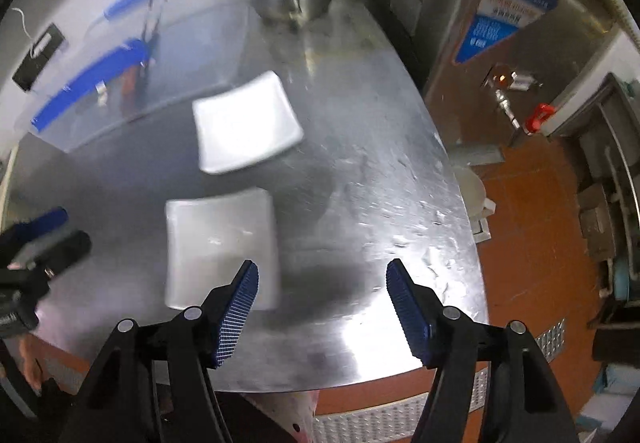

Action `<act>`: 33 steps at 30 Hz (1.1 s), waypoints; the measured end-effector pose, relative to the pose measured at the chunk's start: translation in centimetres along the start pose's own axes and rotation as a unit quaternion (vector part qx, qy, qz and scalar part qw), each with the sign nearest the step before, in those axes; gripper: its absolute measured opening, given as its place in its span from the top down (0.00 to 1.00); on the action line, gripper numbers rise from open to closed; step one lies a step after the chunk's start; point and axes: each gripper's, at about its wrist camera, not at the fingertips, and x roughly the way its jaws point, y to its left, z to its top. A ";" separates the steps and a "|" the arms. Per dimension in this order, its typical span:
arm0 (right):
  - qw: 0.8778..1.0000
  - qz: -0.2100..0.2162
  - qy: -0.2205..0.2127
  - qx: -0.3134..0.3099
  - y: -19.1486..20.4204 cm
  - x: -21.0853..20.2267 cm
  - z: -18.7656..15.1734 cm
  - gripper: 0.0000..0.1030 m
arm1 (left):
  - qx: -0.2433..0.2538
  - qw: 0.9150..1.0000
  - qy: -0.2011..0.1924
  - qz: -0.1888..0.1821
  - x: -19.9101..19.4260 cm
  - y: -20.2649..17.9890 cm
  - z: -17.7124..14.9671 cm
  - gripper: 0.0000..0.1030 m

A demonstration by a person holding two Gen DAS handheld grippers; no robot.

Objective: Organize utensils
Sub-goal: 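Close the right and left grippers on the rim of a white square dish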

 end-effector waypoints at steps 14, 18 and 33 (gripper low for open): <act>0.985 0.168 0.010 -0.020 -0.8 3.1 0.2 0.32 | -0.074 0.997 0.032 -0.015 3.7 -3.8 -0.2 0.09; 0.988 0.149 0.010 -0.038 -1.3 3.2 0.8 0.31 | -0.073 0.997 0.002 -0.003 3.7 -4.1 -0.5 0.08; 0.986 0.153 0.052 -0.050 -0.8 4.7 2.1 0.57 | -0.039 0.999 -0.019 -0.024 4.0 -2.8 -0.3 0.08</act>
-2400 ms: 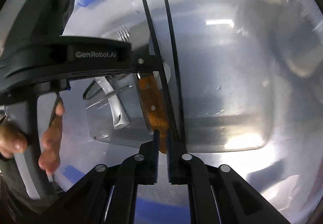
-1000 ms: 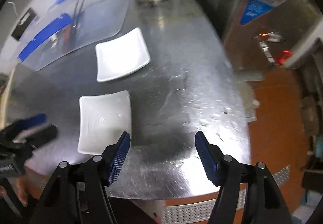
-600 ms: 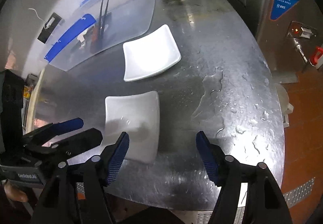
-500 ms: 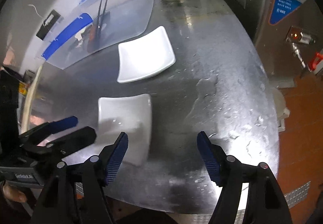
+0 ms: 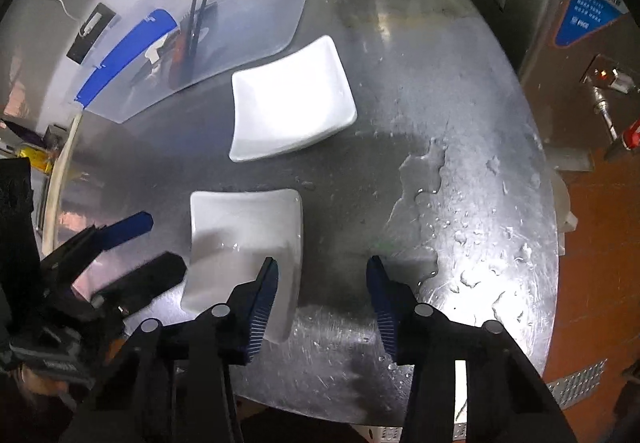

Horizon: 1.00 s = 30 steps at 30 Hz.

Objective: Organize utensils
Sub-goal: 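Close the right and left grippers on the rim of a white square dish, then lower the white dish into the box with both grippers and open them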

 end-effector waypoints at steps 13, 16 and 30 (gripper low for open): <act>0.999 0.046 0.011 0.004 -0.2 0.4 0.1 0.76 | 0.021 0.995 0.061 -0.073 2.6 0.0 -0.4 0.61; 0.999 0.048 0.014 0.004 0.1 0.6 0.1 0.86 | 0.011 0.994 0.081 -0.076 3.8 -0.1 -0.6 0.79; 0.998 0.065 -0.009 -0.007 2.1 -2.0 0.8 0.94 | -0.008 0.991 0.037 -0.128 0.3 0.5 1.4 0.89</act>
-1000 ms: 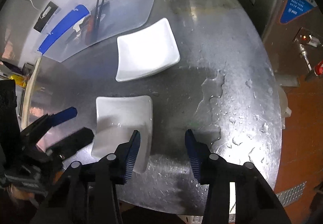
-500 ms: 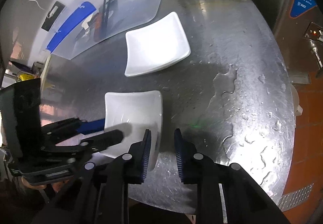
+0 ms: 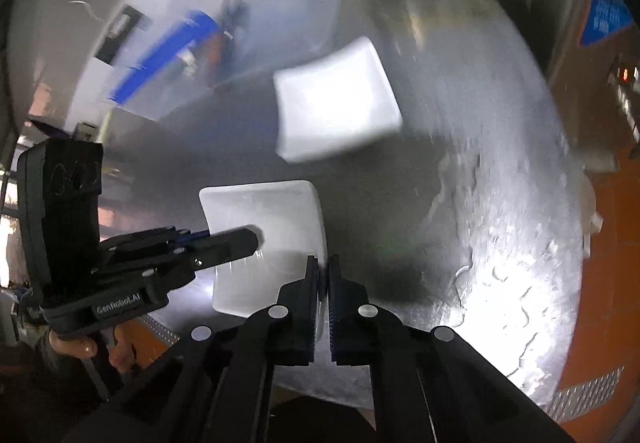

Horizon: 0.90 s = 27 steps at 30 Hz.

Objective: Organize utensils
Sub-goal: 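Lower the white dish into the box with both grippers and open them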

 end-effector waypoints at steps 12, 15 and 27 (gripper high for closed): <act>0.979 -0.041 -0.144 -0.141 13.9 -6.9 20.7 0.93 | 0.094 0.985 -0.114 0.092 -13.8 -0.3 19.8 0.89; 0.989 -0.062 -0.089 -0.103 14.4 -2.4 27.4 0.93 | 0.066 0.990 -0.071 0.104 -12.3 3.8 26.3 0.89; 0.979 -0.195 0.062 -0.020 10.0 12.2 34.7 0.92 | -0.017 0.991 0.104 0.083 2.4 14.1 32.0 0.89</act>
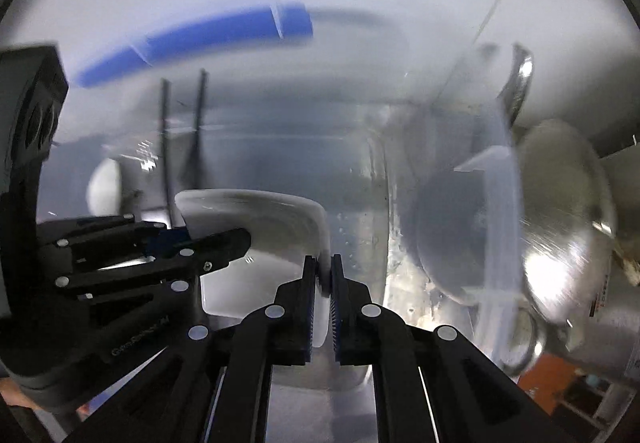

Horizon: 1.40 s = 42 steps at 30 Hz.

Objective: Organize utensils
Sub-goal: 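Lower the white dish into the box with both grippers and open them, then grasp the rim of the second white square dish with both grippers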

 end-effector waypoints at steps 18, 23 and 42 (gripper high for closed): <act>0.990 0.026 -0.128 -0.062 0.2 -9.1 -3.2 0.91 | 0.030 0.990 -0.139 0.019 -9.0 -2.3 -2.0 0.54; 0.966 0.081 -0.218 -0.110 -4.9 -17.5 -14.7 0.32 | 0.082 0.954 -0.285 -0.032 -18.3 -7.5 -12.8 0.24; 0.990 0.119 -0.067 -0.023 -10.9 -2.0 -26.1 0.44 | -0.040 0.985 -0.147 -0.086 0.9 -11.0 -25.2 0.11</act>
